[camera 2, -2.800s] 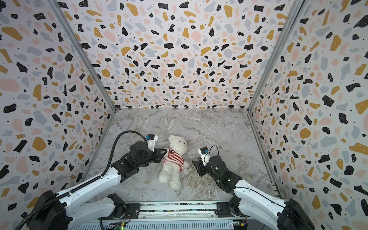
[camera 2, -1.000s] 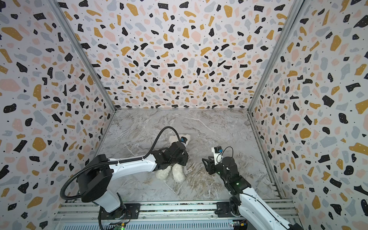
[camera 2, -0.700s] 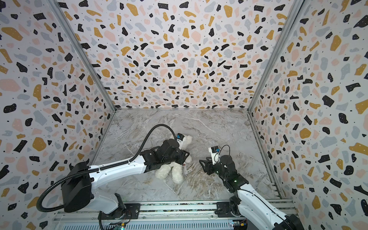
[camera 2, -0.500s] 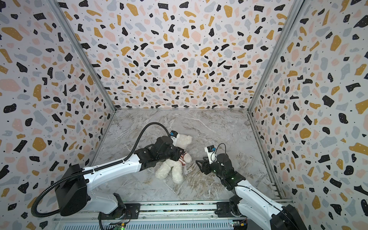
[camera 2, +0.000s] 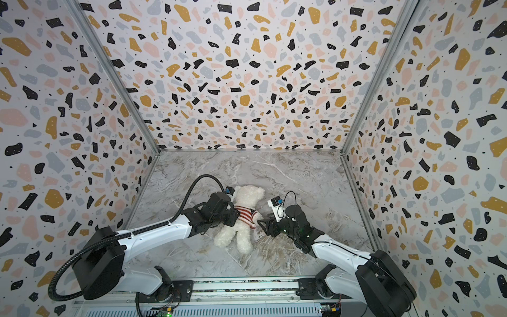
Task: Dress the teddy bear
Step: 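Grasp the sweater sleeve cuff with the right gripper while left holds the back hem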
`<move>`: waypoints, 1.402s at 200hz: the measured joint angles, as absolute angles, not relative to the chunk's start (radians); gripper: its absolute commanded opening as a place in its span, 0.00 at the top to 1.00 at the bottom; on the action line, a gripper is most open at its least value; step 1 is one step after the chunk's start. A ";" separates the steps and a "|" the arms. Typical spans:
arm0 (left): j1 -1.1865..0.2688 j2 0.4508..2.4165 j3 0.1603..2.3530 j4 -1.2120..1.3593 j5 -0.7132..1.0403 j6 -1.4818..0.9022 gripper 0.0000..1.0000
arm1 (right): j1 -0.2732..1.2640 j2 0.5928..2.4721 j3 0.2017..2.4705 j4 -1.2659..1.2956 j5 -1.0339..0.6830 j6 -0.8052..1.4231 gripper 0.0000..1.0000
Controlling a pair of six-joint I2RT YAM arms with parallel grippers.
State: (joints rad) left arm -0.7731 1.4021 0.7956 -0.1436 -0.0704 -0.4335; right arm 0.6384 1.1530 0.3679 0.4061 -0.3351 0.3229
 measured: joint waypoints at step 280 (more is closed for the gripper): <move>-0.822 1.290 0.662 -0.104 -0.076 -0.438 0.60 | 0.690 1.465 0.437 0.552 -0.339 0.306 0.94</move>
